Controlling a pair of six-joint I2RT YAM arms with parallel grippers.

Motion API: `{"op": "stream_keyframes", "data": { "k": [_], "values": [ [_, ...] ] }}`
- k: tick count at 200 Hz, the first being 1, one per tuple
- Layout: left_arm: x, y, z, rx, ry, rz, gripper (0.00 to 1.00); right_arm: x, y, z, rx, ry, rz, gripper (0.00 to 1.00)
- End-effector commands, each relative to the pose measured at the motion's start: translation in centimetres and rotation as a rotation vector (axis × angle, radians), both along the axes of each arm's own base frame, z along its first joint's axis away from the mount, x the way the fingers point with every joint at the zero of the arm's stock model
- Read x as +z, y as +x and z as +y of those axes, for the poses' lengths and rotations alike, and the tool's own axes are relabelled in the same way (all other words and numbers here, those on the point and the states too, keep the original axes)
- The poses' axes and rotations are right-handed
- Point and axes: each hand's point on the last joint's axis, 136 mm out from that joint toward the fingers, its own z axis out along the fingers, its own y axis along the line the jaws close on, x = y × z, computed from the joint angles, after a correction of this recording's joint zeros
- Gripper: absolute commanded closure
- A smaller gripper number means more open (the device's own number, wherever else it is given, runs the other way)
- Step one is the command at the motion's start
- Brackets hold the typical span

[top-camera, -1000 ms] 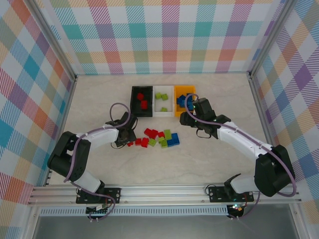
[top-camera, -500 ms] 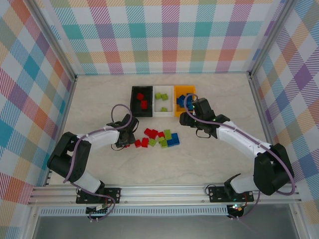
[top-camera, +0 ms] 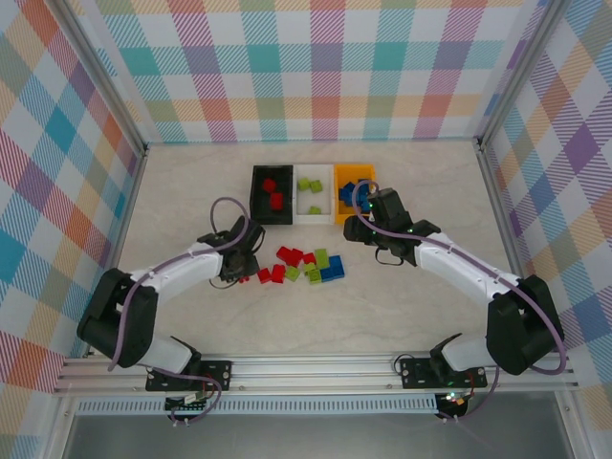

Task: Sort the legos into containers by color

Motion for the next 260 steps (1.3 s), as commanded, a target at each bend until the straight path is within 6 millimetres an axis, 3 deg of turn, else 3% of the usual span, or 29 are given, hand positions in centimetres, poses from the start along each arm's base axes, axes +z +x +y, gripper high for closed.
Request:
{"op": "stream_keyframes", "data": {
  "k": [1, 25, 46, 66, 85, 116, 129, 136, 154, 172, 204, 218, 228, 260],
  "values": [
    [6.5, 4.2, -1.1, 0.0, -0.004, -0.168, 0.68, 0.9, 0.8, 0.7, -0.003, 0.02, -0.029, 0.36],
    [10.4, 9.8, -1.9, 0.017, 0.078, -0.288, 0.67, 0.9, 0.9, 0.4, -0.013, 0.005, -0.03, 0.36],
    [10.4, 14.5, -2.5, 0.03, 0.161, -0.283, 0.69, 1.1, 1.0, 0.2, -0.018, -0.003, -0.035, 0.35],
    [10.3, 17.8, -3.1, 0.04, 0.208, -0.291, 0.69, 1.3, 0.7, 0.2, -0.015, -0.002, -0.035, 0.36],
    [10.1, 20.0, -3.2, 0.055, 0.247, -0.289, 0.69, 1.5, 0.5, 0.3, -0.003, 0.01, -0.04, 0.35],
    [7.9, 22.4, -3.4, 0.065, 0.277, -0.246, 0.69, 1.3, -0.1, 0.1, 0.01, 0.005, -0.036, 0.35],
    [7.3, 22.8, -3.8, 0.062, 0.278, -0.23, 0.65, 0.9, -0.4, -0.1, 0.012, -0.005, -0.025, 0.35],
    [7.2, 23.0, -4.0, 0.059, 0.27, -0.227, 0.58, 0.8, -0.7, -0.2, 0.014, -0.005, -0.02, 0.35],
    [7.8, 22.7, -4.6, 0.051, 0.229, -0.244, 0.41, 0.3, -1.3, -0.2, 0.026, 0.001, 0.002, 0.33],
    [9.9, 21.6, -5.4, 0.037, 0.188, -0.295, 0.28, -0.3, -2.1, -0.2, 0.036, 0.007, 0.034, 0.33],
    [13.9, 17.6, -7.1, 0.001, 0.07, -0.397, 0.11, -2.5, -4.4, 0.3, 0.078, -0.03, 0.134, 0.33],
    [14.3, 14.8, -7.7, -0.021, 0.001, -0.411, 0.0, -3.9, -5.8, 1.0, 0.118, -0.053, 0.182, 0.33],
    [14.5, 12.9, -8.2, -0.037, -0.058, -0.423, 0.0, -4.8, -6.7, 1.7, 0.154, -0.063, 0.213, 0.33],
    [12.1, 6.8, -8.2, -0.101, -0.123, -0.386, 0.0, -7.1, -8.5, 3.5, 0.222, -0.127, 0.263, 0.33]
  ]
}}
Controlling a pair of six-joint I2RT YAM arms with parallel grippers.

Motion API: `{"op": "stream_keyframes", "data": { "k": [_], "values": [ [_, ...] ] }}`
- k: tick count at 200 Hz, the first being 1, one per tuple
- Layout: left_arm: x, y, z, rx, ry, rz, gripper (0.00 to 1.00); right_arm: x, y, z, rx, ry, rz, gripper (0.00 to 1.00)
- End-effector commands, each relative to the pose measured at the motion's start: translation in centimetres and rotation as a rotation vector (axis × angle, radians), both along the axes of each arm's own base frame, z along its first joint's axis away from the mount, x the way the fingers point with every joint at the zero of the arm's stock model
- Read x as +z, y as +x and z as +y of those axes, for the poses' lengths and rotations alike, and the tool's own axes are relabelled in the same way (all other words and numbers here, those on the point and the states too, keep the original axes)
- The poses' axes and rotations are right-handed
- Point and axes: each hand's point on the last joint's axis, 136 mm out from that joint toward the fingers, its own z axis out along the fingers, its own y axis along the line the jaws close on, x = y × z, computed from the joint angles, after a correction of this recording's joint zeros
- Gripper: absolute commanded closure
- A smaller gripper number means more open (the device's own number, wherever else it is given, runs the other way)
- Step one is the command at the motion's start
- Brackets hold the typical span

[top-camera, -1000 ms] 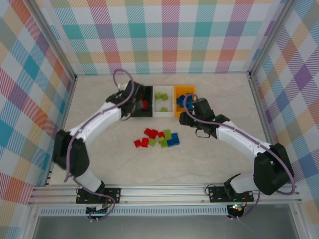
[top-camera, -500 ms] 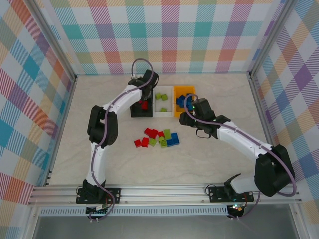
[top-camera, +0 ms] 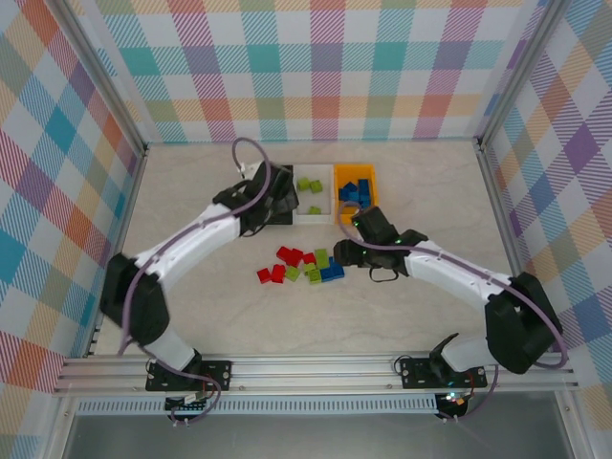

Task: Sort the legos into containers by color

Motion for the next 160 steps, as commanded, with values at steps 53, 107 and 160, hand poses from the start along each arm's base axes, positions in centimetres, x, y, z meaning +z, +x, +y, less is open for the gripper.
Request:
{"op": "stream_keyframes", "data": {
  "k": [53, 107, 160],
  "values": [
    [-6.2, -10.7, 4.8, -0.018, -0.002, 0.125, 0.0, -1.8, -2.4, 7.2, 0.255, -0.105, -0.02, 0.33],
    [-6.7, -14.6, 8.9, 0.037, 0.014, 0.115, 0.0, -3.4, 0.6, 10.0, 0.244, -0.19, -0.03, 0.38],
    [-7.1, -14.7, 9.3, 0.044, 0.036, 0.124, 0.0, -5.1, 0.8, 10.3, 0.246, -0.255, -0.013, 0.42]
  ]
}}
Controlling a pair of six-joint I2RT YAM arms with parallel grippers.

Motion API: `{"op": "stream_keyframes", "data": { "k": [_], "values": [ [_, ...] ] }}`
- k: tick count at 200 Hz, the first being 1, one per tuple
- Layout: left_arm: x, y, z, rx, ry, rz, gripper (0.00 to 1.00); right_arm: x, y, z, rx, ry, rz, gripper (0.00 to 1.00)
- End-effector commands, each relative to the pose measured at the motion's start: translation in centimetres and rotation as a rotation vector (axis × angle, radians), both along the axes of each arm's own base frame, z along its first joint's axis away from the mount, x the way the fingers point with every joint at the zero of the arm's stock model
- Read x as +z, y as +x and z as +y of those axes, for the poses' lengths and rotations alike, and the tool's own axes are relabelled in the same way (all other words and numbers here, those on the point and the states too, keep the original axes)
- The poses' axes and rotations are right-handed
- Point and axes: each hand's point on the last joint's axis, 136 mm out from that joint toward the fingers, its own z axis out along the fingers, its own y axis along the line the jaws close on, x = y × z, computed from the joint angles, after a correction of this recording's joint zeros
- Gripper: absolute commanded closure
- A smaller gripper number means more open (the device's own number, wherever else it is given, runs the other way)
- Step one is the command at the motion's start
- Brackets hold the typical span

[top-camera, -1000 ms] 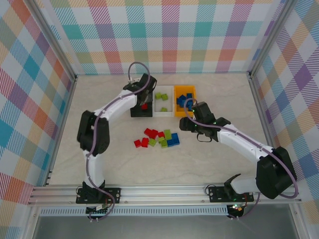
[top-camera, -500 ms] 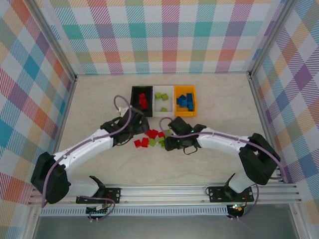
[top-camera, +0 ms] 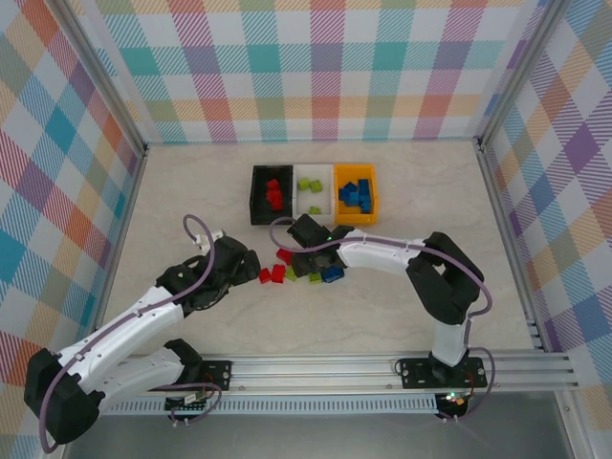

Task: Sort the legos into containers by color

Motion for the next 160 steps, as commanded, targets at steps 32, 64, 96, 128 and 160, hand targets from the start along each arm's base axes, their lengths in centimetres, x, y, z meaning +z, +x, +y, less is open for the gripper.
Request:
{"op": "stream_keyframes", "data": {
  "k": [32, 64, 96, 128, 160],
  "values": [
    [-0.6, -0.1, 0.6, 0.017, 0.05, 0.014, 0.0, -1.7, -0.8, -0.4, 0.004, -0.081, 0.012, 0.44],
    [-1.0, -0.2, 0.6, 0.017, 0.049, 0.025, 0.0, -2.0, -0.4, -0.3, 0.0, -0.082, -0.009, 0.45],
    [-1.4, -0.3, 0.6, 0.017, 0.052, 0.038, 0.0, -1.7, -0.1, 0.3, 0.011, -0.074, -0.024, 0.54],
    [-1.4, -0.2, 0.6, 0.018, 0.058, 0.038, 0.0, -1.4, -0.2, 0.3, 0.016, -0.069, -0.028, 0.63],
    [-1.4, -0.2, 0.6, 0.018, 0.056, 0.039, 0.0, 0.4, 0.1, 0.2, 0.006, -0.034, -0.071, 0.66]
  ]
}}
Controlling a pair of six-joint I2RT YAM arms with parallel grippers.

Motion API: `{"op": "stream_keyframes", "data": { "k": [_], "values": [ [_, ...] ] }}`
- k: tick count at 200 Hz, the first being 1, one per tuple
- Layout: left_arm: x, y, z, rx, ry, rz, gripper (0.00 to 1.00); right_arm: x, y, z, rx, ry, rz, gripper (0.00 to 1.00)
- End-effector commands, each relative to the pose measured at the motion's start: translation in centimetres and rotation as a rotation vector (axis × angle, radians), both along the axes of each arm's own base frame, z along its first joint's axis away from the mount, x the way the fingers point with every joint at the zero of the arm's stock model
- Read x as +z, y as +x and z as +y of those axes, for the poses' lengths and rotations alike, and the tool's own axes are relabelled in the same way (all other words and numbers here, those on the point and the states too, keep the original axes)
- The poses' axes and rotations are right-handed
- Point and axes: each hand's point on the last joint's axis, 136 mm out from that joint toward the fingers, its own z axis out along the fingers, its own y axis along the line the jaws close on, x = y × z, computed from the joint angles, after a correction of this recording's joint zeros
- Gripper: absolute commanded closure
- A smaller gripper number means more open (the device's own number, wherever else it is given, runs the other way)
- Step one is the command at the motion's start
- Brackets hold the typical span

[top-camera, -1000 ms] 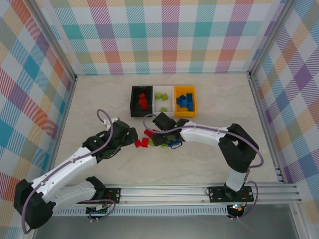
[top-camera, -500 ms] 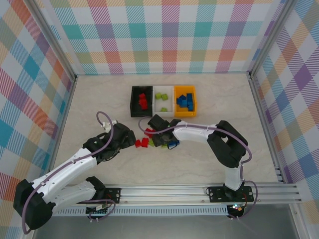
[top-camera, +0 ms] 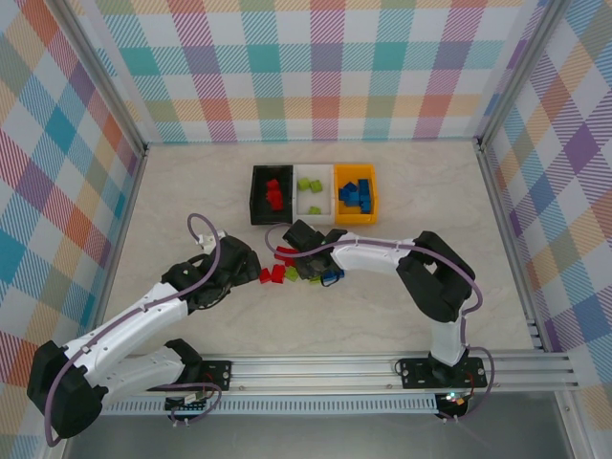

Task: Sort the legos into containers by color

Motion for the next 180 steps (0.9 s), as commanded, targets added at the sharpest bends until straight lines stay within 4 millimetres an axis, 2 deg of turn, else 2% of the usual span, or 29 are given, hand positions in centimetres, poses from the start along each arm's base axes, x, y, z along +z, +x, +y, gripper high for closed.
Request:
{"op": "stream_keyframes", "data": {
  "k": [1, 46, 67, 91, 108, 120, 135, 180],
  "values": [
    [-0.5, -0.3, 0.5, 0.011, 0.026, 0.011, 0.0, 1.9, 0.2, 0.3, 0.006, 0.032, -0.05, 0.66],
    [-0.7, -0.3, 0.5, 0.009, 0.029, 0.013, 0.0, 7.5, 1.3, -0.4, -0.01, 0.091, -0.167, 0.67],
    [-0.8, -0.3, 0.3, 0.005, 0.019, 0.011, 0.0, 10.5, 3.3, -0.9, -0.032, 0.138, -0.214, 0.67],
    [-0.8, -0.3, 0.2, 0.003, 0.013, 0.01, 0.0, 12.8, 6.3, -1.1, -0.062, 0.194, -0.231, 0.67],
    [-0.8, -0.3, 0.2, 0.001, 0.014, 0.01, 0.0, 13.8, 6.6, -0.3, -0.048, 0.233, -0.213, 0.67],
    [-0.9, -0.4, 0.2, -0.003, 0.008, 0.015, 0.0, 13.3, 5.8, 0.1, -0.04, 0.257, -0.165, 0.67],
    [-1.0, -0.5, 0.2, -0.004, 0.007, 0.018, 0.0, 11.3, 4.1, -0.2, -0.045, 0.278, -0.087, 0.67],
    [-0.9, -0.5, 0.0, -0.018, 0.007, 0.018, 0.0, 4.4, -3.2, -1.6, -0.034, 0.24, 0.139, 0.65]
  ]
}}
